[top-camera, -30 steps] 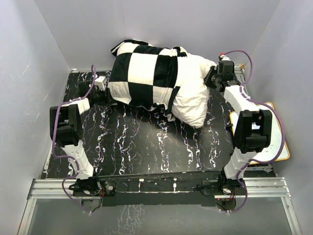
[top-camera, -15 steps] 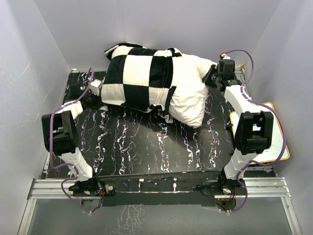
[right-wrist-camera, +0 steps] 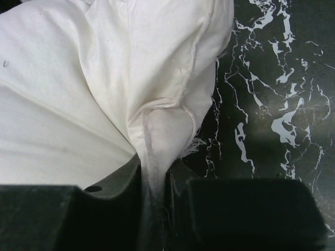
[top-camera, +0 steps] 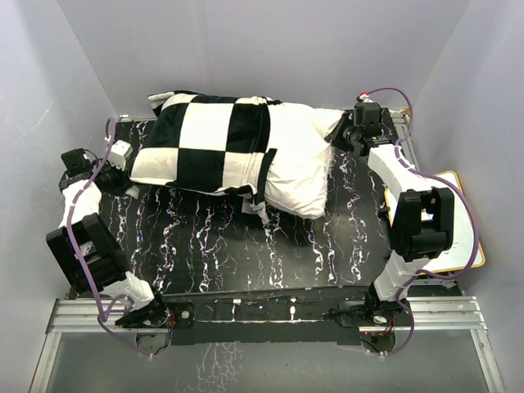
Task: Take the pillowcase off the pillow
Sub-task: Remove the pillow from the pillowcase.
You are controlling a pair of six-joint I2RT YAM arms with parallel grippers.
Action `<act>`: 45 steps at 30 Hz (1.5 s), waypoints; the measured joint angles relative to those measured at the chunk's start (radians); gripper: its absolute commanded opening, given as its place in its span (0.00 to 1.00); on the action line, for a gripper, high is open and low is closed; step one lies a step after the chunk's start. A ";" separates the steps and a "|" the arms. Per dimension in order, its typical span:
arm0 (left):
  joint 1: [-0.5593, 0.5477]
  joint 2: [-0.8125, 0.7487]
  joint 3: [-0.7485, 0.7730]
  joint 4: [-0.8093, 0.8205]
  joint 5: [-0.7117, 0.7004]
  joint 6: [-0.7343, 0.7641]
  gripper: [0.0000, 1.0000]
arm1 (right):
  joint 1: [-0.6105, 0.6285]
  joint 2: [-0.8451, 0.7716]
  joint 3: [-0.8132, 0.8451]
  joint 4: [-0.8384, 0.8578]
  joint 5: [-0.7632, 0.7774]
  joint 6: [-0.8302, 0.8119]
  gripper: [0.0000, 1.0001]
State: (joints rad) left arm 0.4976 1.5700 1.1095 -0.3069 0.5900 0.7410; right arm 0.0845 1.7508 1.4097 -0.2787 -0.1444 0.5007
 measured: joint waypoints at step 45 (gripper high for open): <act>-0.066 -0.145 -0.031 -0.196 -0.129 0.247 0.00 | 0.005 0.095 -0.101 0.388 -0.153 0.236 0.08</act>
State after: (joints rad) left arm 0.4313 1.4254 1.0786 -0.5030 0.4614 0.9882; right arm 0.0891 1.8454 1.3083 0.1097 -0.2974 0.7364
